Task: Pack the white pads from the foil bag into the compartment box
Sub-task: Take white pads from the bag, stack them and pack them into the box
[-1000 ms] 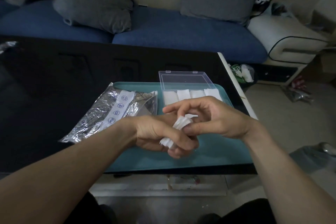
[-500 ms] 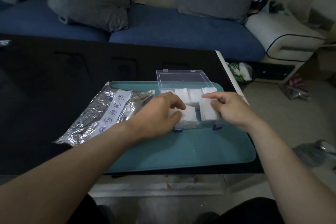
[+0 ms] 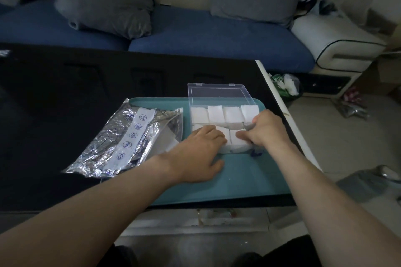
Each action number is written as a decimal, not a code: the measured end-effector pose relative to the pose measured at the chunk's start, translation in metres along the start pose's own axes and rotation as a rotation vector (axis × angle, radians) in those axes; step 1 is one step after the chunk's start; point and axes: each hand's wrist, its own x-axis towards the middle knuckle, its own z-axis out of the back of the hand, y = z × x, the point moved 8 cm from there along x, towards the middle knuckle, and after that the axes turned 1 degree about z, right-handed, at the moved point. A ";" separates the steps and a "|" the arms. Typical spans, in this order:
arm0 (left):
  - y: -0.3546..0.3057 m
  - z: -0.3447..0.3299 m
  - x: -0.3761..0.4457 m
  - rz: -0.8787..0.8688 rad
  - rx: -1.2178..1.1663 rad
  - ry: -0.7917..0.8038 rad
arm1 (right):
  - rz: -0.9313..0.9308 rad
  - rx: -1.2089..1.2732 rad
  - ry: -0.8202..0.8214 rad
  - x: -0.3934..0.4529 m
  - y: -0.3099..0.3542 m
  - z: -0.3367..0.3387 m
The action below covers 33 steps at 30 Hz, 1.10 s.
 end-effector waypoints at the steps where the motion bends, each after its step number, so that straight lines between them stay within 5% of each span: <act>1: -0.001 0.000 0.000 -0.001 0.004 -0.001 | -0.010 -0.029 -0.005 0.000 0.000 0.001; 7: -0.002 0.018 -0.003 -0.027 -0.084 -0.112 | 0.126 -0.069 0.049 -0.007 0.010 -0.001; 14: 0.023 0.115 -0.035 0.171 -0.153 -0.537 | 0.211 -0.262 0.046 0.000 0.022 -0.006; 17: 0.059 0.114 -0.048 0.427 0.040 -0.345 | 0.211 -0.170 -0.059 -0.003 0.026 0.006; 21: 0.091 0.092 -0.064 0.649 0.086 -0.076 | 0.551 0.245 -0.360 -0.046 0.081 0.036; 25: 0.120 0.088 -0.067 0.775 0.017 -0.107 | 0.746 0.450 -0.047 -0.082 0.130 -0.016; 28: 0.141 0.080 -0.075 0.830 -0.004 -0.027 | 0.776 0.239 0.185 -0.095 0.147 -0.065; 33: 0.164 0.078 -0.089 0.872 -0.112 -0.043 | 0.756 -0.034 0.275 -0.097 0.153 -0.103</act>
